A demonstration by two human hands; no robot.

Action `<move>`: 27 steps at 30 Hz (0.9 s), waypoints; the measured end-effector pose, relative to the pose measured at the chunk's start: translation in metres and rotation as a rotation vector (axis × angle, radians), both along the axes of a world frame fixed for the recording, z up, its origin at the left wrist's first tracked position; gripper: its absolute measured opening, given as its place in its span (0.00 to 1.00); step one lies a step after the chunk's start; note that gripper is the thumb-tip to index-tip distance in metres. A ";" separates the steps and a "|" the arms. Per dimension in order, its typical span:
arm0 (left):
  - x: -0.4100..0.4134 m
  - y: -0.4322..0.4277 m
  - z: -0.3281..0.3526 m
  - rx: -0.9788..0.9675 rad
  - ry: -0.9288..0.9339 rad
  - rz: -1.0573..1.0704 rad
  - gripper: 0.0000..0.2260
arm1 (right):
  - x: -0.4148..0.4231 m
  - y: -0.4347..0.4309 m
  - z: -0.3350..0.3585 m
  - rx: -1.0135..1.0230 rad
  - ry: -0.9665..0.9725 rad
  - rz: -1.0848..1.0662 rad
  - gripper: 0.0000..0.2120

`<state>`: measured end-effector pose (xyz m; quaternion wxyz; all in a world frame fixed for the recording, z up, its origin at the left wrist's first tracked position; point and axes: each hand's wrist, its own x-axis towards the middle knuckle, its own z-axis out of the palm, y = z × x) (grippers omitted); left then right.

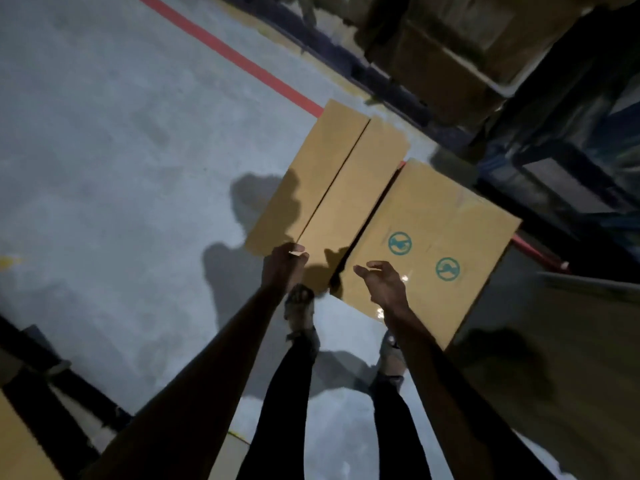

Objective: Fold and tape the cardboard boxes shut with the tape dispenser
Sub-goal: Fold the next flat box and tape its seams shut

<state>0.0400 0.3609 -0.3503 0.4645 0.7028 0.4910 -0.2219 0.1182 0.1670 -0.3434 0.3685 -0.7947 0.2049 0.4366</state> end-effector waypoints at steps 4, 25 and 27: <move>0.032 0.080 -0.100 0.134 -0.042 -0.020 0.16 | 0.012 0.059 -0.104 0.025 -0.042 0.015 0.22; 0.074 0.165 -0.289 -0.085 -0.153 -0.094 0.56 | 0.057 0.092 -0.291 0.053 -0.184 -0.423 0.57; 0.072 0.161 -0.260 -0.072 -0.148 -0.070 0.52 | 0.056 0.089 -0.271 0.081 -0.181 -0.430 0.56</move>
